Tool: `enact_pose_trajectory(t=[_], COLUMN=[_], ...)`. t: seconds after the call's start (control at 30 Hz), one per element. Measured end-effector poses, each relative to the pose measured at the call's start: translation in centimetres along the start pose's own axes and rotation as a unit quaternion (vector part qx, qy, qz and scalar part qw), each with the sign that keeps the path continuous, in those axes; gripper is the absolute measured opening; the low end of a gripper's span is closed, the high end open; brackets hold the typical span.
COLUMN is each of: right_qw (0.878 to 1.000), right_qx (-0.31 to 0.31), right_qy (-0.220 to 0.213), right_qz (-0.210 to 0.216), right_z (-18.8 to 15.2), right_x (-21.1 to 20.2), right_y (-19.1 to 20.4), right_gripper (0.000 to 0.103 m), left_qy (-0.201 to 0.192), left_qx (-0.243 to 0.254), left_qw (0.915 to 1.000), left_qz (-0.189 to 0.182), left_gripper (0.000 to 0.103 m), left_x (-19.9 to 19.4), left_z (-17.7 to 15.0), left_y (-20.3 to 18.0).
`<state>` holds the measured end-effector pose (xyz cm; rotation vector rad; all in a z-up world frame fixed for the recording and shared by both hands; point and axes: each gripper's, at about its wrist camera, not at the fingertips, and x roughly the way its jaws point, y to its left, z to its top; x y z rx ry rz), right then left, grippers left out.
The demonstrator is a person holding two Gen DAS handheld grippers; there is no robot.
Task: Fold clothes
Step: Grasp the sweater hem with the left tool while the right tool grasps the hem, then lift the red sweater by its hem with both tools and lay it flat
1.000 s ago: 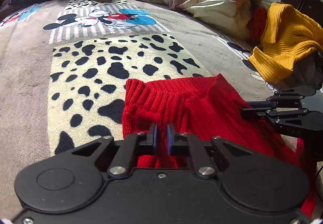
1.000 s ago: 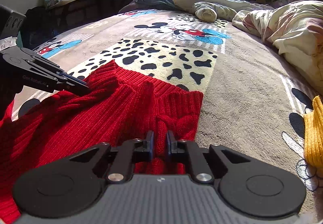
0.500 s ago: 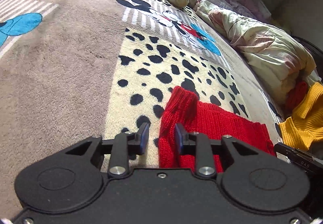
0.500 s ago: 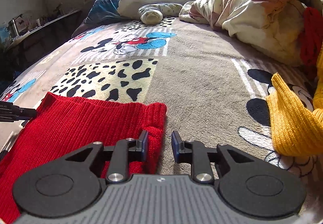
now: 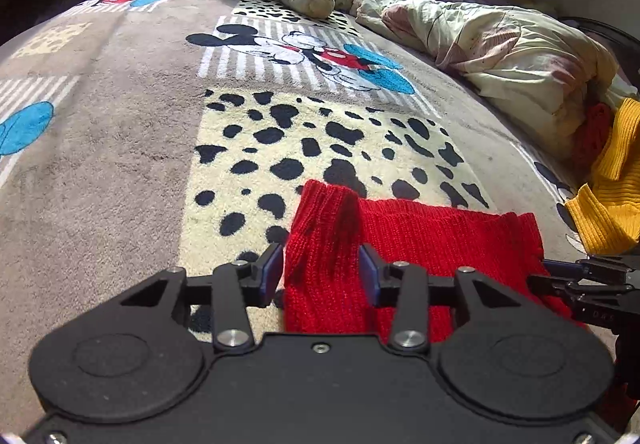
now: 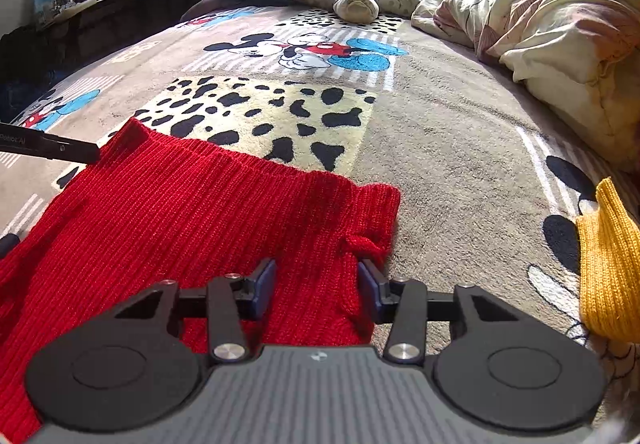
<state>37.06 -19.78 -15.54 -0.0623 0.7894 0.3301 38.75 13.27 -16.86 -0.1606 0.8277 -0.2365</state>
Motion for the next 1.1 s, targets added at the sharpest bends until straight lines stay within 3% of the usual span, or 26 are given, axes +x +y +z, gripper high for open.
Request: enact_pose_trajectory(t=[0.03,0.07,0.17,0.2,0.23,0.33,0.4,0.43,0.47,0.53,0.63,0.8,0.9,0.97,1.03,1.07,1.1], right_qw=[1.000,1.000,0.998,0.996,0.995,0.997,0.998,0.998,0.998,0.996,0.995,0.991,0.986,0.987,0.987,0.986,0.987], right_qx=[0.010,0.019,0.033,0.049,0.062,0.071,0.050,0.042,0.034,0.021,-0.001,-0.066,-0.093,-0.116,-0.143,-0.140,-0.132], right_qy=[-0.003,-0.005,-0.049,-0.068,-0.078,-0.024,-0.026,-0.038,-0.053,-0.079,-0.096,-0.096,-0.100,-0.083,-0.051,-0.071,-0.077], right_qz=[0.005,0.012,0.009,0.007,0.002,0.005,-0.013,-0.021,-0.030,-0.036,0.001,0.066,0.090,0.077,0.057,0.057,0.054], right_z=[0.1,0.2,0.4,0.5,0.4,-0.2,0.1,0.1,0.0,-0.4,-2.5,-9.2,-12.4,-14.6,-16.9,-17.8,-18.0], right_x=[-0.2,-0.4,-2.4,-3.1,-3.1,0.4,-0.2,-1.2,-2.4,-4.9,-8.9,-15.1,-17.7,-17.2,-15.5,-15.3,-15.4], right_y=[-0.3,-0.6,-1.4,-1.9,-2.4,-3.2,-2.6,-2.1,-1.5,-0.4,1.9,7.1,9.8,11.2,12.2,12.1,12.0], right_gripper=[0.018,0.016,0.015,0.014,0.015,0.018,0.028,0.042,0.055,0.057,0.056,0.051,0.047,0.046,0.046,0.046,0.046], left_qy=[0.002,0.001,-0.036,-0.039,-0.037,0.000,-0.002,-0.013,-0.024,-0.045,-0.053,-0.049,-0.028,-0.007,0.018,0.006,-0.002], left_qx=[0.008,0.008,-0.079,-0.107,-0.128,-0.113,-0.115,-0.102,-0.088,-0.065,-0.071,-0.090,-0.092,-0.088,-0.046,-0.009,-0.013], left_qw=[1.0000,1.0000,0.9945,0.9917,0.9893,0.9931,0.9931,0.9946,0.9958,0.9969,0.9954,0.9902,0.9904,0.9919,0.9967,0.9987,0.9987], left_qz=[0.002,-0.001,-0.059,-0.061,-0.059,-0.031,-0.023,-0.015,-0.007,0.004,-0.036,-0.095,-0.099,-0.091,-0.064,-0.050,-0.049], left_gripper=[0.012,0.011,0.009,0.010,0.010,0.020,0.032,0.043,0.043,0.043,0.043,0.043,0.042,0.040,0.040,0.043,0.044], left_x=[0.3,0.4,-1.0,-0.8,-0.4,1.8,0.3,-1.0,-2.2,-4.6,-8.1,-13.7,-15.9,-16.4,-15.1,-14.4,-14.6], left_z=[0.1,0.2,0.8,0.8,0.8,0.5,1.4,1.3,1.2,0.9,-1.8,-8.4,-13.1,-16.1,-18.5,-19.7,-19.7], left_y=[-0.3,-0.4,1.6,2.5,3.3,3.7,3.3,2.8,2.3,1.1,-0.9,-5.1,-7.6,-8.9,-10.2,-10.7,-10.7])
